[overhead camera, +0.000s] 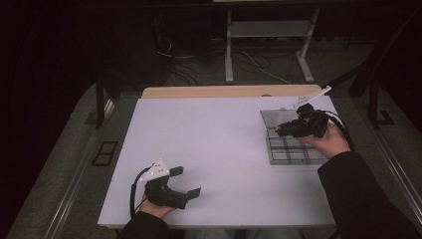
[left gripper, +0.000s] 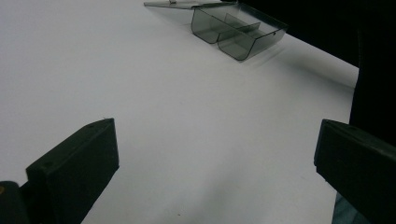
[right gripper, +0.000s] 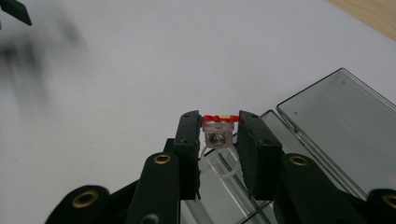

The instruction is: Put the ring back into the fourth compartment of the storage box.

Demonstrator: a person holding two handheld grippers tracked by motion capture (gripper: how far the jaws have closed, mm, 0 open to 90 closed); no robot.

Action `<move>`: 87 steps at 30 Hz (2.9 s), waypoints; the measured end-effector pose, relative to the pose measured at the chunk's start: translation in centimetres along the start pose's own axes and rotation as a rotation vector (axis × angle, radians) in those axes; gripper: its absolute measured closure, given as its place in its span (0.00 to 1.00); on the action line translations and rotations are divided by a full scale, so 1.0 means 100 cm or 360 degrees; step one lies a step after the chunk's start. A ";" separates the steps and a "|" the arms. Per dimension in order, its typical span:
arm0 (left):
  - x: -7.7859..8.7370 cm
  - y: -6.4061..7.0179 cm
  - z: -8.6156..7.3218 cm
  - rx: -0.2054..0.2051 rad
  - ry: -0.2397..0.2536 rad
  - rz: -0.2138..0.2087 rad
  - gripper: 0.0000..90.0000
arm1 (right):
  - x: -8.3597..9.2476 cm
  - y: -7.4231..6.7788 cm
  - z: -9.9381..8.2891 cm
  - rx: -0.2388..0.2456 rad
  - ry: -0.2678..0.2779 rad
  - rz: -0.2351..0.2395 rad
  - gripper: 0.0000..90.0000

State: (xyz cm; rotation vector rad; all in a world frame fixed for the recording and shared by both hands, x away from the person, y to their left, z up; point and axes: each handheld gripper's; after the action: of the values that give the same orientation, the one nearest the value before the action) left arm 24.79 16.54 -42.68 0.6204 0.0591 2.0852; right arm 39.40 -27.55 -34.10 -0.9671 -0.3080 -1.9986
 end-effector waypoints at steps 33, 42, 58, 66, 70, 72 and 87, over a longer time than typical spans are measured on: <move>0.000 0.000 0.001 -0.0009 0.0003 0.0001 0.00 | -0.035 0.040 -0.024 -0.0126 -0.0067 -0.0012 0.76; 0.000 0.000 0.000 -0.0012 -0.0003 -0.0001 0.00 | -0.048 0.048 -0.035 -0.0183 -0.0100 0.0003 0.76; -0.001 0.001 0.001 -0.0018 -0.0013 -0.0013 0.00 | -0.073 0.047 -0.035 -0.0167 -0.0174 -0.0036 0.74; -0.002 0.001 0.000 -0.0020 -0.0023 -0.0010 0.00 | -0.079 0.044 -0.034 -0.0129 -0.0205 -0.0074 0.70; -0.002 0.001 0.000 -0.0017 -0.0021 -0.0012 0.00 | -0.076 0.042 -0.033 -0.0129 -0.0196 -0.0080 0.69; -0.002 0.001 0.000 -0.0019 -0.0020 -0.0014 0.00 | -0.073 0.040 -0.032 -0.0127 -0.0178 -0.0080 0.69; -0.001 0.002 0.000 -0.0015 -0.0015 -0.0017 0.00 | -0.044 0.030 -0.027 -0.0164 -0.0097 -0.0143 0.54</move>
State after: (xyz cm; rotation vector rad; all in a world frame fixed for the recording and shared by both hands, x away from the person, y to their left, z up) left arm 24.72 16.31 -42.68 0.6228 0.0476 2.0710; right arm 41.82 -28.17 -39.59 -1.0978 -0.2886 -2.0862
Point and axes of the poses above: each handheld gripper's, and its own axes: x roughly backward along the jaws, z roughly out of its top, y roughly to its right, and after that the axes turned 1 degree about -z, right-handed
